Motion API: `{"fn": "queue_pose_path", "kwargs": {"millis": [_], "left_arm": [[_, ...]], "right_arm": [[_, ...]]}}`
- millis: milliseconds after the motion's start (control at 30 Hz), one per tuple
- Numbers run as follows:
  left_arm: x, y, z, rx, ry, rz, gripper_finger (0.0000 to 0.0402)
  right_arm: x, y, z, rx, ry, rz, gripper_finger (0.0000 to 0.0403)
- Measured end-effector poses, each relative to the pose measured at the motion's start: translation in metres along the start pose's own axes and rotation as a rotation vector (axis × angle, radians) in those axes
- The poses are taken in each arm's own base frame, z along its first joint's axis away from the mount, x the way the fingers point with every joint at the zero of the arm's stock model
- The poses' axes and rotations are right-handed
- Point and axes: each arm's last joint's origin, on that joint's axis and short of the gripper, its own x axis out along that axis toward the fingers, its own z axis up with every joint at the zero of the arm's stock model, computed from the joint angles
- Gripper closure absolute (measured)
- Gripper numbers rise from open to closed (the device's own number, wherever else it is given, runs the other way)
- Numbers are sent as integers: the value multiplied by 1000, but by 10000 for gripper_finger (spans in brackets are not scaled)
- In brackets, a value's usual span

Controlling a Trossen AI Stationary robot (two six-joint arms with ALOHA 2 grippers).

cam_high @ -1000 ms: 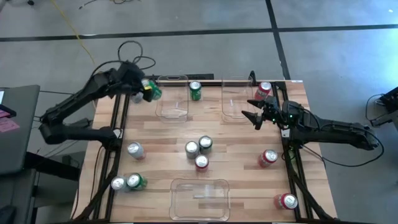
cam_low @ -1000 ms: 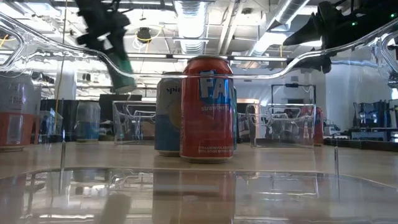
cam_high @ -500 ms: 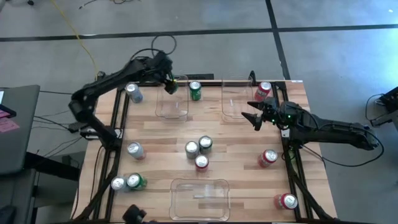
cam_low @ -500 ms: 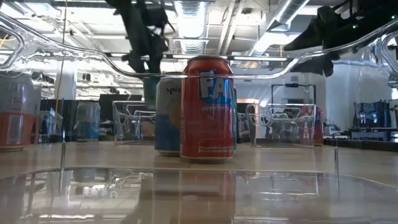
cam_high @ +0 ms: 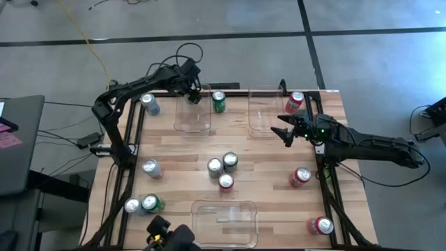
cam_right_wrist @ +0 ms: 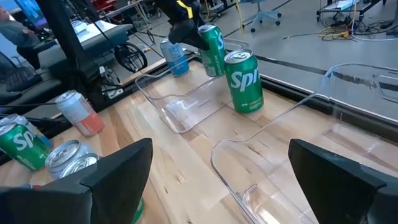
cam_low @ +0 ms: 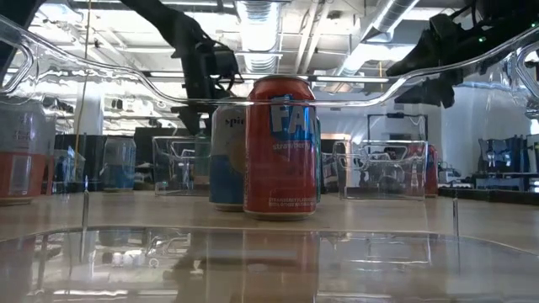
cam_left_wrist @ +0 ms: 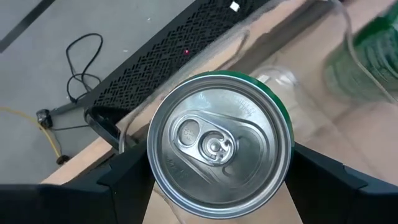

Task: Sort soda cans
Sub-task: Put the green soda can into the top left transparent bin

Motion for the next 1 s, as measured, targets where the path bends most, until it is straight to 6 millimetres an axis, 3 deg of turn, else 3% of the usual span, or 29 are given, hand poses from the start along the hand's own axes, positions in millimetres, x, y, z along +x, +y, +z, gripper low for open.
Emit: {"fn": "queue_pose_path", "kwargs": {"millis": [433, 667, 800, 1000], "left_arm": [[22, -3, -20, 59, 41, 5, 97], [25, -3, -23, 56, 40, 22, 50], [23, -2, -23, 49, 38, 42, 23], [4, 3, -19, 43, -23, 68, 16]], "right_arm": [[0, 0, 0, -4, -1, -2, 7], [0, 0, 0, 0, -3, -1, 7], [0, 0, 0, 6, -3, -2, 7], [0, 0, 0, 16, -2, -1, 7]]}}
